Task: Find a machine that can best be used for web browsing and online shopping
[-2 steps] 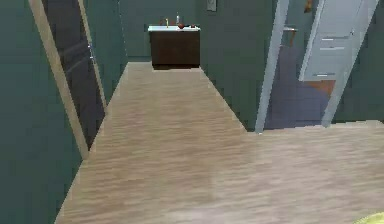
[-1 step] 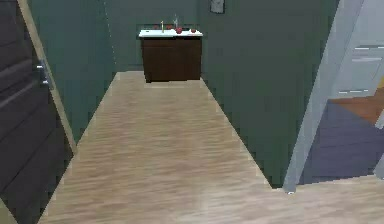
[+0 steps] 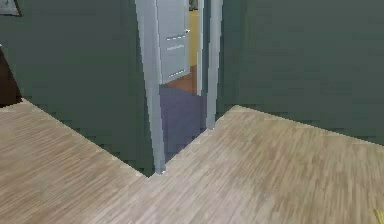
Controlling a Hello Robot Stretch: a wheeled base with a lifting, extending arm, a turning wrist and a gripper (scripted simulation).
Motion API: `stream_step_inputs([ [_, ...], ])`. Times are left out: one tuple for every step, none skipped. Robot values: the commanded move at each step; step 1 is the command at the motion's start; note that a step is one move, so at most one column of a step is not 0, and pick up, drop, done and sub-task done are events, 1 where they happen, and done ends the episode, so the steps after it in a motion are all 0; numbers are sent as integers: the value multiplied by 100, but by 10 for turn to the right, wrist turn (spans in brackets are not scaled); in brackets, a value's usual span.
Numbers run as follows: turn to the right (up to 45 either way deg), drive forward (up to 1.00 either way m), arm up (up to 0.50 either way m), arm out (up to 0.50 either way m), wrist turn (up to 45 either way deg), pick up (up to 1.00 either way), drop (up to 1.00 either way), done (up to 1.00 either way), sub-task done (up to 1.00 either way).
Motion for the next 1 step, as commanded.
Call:
stream_step_inputs([
  [30,0,0,0,0,0,0,0,0],
])
